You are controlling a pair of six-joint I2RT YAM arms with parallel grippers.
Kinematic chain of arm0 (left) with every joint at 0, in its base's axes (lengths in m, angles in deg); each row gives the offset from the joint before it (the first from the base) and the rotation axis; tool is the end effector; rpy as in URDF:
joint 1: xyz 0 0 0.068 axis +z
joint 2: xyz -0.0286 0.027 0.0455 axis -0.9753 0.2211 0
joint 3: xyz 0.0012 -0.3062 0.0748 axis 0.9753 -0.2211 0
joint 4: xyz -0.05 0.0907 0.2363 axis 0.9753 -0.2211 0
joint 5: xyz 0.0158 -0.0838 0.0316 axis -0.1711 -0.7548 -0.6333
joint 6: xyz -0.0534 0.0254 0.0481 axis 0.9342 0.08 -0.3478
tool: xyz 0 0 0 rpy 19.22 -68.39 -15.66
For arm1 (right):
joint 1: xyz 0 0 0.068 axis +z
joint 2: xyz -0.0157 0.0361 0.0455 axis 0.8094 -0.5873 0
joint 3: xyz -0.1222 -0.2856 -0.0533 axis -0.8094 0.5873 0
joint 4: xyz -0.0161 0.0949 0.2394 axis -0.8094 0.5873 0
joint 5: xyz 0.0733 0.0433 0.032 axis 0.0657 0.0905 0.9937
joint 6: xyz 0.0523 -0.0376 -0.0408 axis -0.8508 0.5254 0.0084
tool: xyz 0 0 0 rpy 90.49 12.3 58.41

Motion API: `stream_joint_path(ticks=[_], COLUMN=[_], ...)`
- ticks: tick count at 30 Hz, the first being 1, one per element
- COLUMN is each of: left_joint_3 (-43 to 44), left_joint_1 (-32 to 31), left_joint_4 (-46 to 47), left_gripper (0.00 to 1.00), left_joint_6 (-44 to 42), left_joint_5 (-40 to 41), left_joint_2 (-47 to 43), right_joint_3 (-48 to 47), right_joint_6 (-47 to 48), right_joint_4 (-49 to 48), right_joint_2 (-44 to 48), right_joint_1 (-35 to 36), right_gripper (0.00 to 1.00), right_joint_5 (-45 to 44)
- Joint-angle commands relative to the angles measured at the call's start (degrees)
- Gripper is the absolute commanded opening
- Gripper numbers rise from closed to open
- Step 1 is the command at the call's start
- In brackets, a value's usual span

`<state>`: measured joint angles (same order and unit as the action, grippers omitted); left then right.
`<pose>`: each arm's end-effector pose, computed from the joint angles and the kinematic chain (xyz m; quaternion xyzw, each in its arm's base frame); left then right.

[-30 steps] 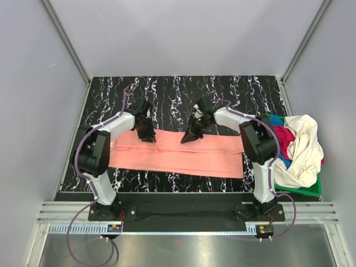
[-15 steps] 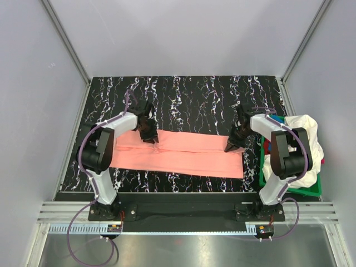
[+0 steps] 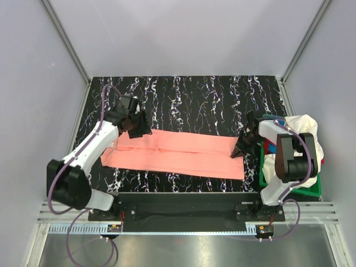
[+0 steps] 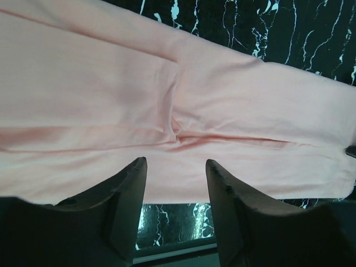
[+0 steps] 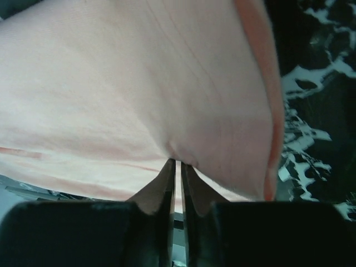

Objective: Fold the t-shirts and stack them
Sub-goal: Fold the tshirt

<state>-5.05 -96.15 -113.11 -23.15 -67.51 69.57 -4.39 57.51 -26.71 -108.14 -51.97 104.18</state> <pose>0.2886 -0.1041 0.2893 -0.0978 0.9567 -0.1484 0.2304 0.2947 0.0311 0.1612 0.2004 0.9649 0.1692 0.0149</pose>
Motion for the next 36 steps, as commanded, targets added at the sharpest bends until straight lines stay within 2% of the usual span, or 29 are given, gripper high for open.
stream_joint_path(ticks=[1,2,4,7,11,16,22,23,26,29,36], left_joint_3=[-4.5,-5.7,-9.6,-13.9,-16.5,-16.4,-13.7,-13.6,-13.7,-13.8,-8.5], left_joint_1=[0.5,1.0,2.6,5.1,7.9,10.9,12.3,12.7,14.4,15.5,15.5], left_joint_4=[-4.2,-4.3,-4.2,-3.3,-4.2,-6.1,-8.5,-8.7,-8.2,-5.6,-5.8], left_gripper=[0.53,0.54,0.54,0.54,0.56,0.59,0.66,0.74,0.78,0.90,0.94], left_joint_6=[2.4,3.2,5.1,7.6,10.8,14.4,16.3,16.8,19.4,24.6,31.4], left_joint_5=[3.4,3.3,2.9,0.3,-1.0,-0.5,3.4,4.1,3.8,3.5,1.8], left_joint_2=[-6.0,-7.2,-10.4,-13.4,-14.4,-13.3,-13.1,-12.6,-10.6,-7.7,4.5], right_joint_3=[-0.4,-1.1,-2.8,-3.3,-2.6,-2.3,0.1,-0.6,-2.6,-4.6,-9.3], right_joint_6=[1.2,0.8,0.2,-0.2,0.0,-0.1,-0.4,-0.2,0.4,-0.2,0.6], right_joint_4=[2.3,3.5,5.9,6.1,4.4,2.9,3.3,3.7,5.8,7.2,8.9], right_joint_2=[6.8,7.7,9.7,10.4,6.9,0.9,4.8,5.4,8.8,12.2,14.8], right_joint_1=[-0.3,-0.2,-0.3,-0.4,-0.4,-0.5,-0.6,-0.6,-0.4,-0.2,6.0], right_gripper=[0.16,0.20,0.22,0.23,0.22,0.22,0.22,0.23,0.25,0.27,0.39], right_joint_5=[-3.4,-4.6,-7.3,-12.9,-15.7,-17.0,-16.8,-16.6,-15.4,-14.6,-14.3])
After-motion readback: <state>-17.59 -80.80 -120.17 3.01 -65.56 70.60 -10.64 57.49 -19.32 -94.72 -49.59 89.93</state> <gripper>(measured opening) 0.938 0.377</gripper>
